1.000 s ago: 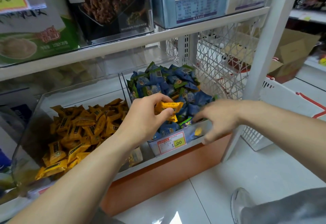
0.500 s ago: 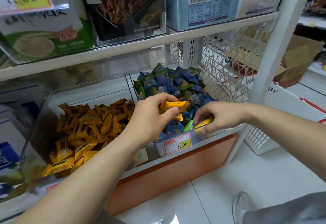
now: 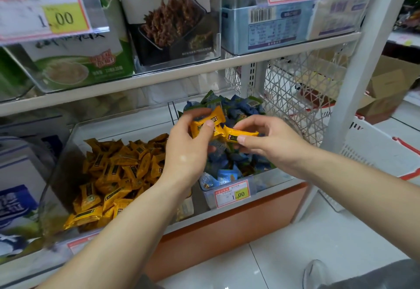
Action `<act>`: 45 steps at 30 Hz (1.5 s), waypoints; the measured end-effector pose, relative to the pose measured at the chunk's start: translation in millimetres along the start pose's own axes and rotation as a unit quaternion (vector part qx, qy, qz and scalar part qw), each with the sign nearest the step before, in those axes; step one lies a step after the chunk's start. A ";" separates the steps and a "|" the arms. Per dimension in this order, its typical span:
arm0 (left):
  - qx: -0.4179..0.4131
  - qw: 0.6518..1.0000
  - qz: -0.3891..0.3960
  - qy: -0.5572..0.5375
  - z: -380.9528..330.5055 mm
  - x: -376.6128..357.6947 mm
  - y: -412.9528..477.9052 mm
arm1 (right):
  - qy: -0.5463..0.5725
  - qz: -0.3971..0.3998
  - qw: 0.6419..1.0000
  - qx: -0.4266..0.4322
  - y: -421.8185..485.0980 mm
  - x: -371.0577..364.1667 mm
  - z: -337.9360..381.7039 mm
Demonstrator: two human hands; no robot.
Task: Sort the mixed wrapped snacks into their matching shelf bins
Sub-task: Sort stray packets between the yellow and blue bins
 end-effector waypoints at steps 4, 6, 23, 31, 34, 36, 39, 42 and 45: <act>0.047 0.999 0.000 -0.025 13.4 19.0 3.2 | 0.081 0.013 0.997 -0.010 4.9 -14.0 0.2; 0.074 0.997 0.005 -0.023 20.2 26.1 3.2 | 0.025 0.015 1.000 0.009 8.3 -21.7 3.1; 0.012 0.914 0.051 0.403 42.4 116.7 22.4 | -0.256 -0.120 0.954 0.100 48.9 43.8 38.7; -0.112 0.901 0.018 0.419 -2.1 80.2 10.0 | -0.372 0.013 0.925 0.075 58.4 18.3 -11.7; -0.159 0.869 0.105 0.457 -0.6 28.0 -0.7 | -0.410 0.116 0.900 0.092 55.3 -23.3 -24.3; -0.157 0.847 0.116 0.494 8.1 16.0 1.8 | -0.478 0.168 0.855 0.115 50.9 -39.4 -30.0; -0.134 0.849 0.114 0.498 22.0 21.0 9.3 | -0.596 0.214 0.770 0.084 45.5 -44.9 -50.7; -0.138 0.847 0.136 0.494 29.8 24.3 9.9 | -0.640 0.222 0.732 0.070 42.3 -41.0 -49.6; -0.130 0.844 0.169 0.492 36.3 27.4 8.6 | -0.710 0.198 0.675 0.029 43.4 -24.3 -38.0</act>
Point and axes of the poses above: each hand's wrist, its own y-axis towards the middle knuckle, its own x-axis out of the back of the hand, z = x × y, the point moved 10 cm from there along y, towards the middle knuckle, and after that the axes turned 12 degrees about y, right-handed, at the moved point
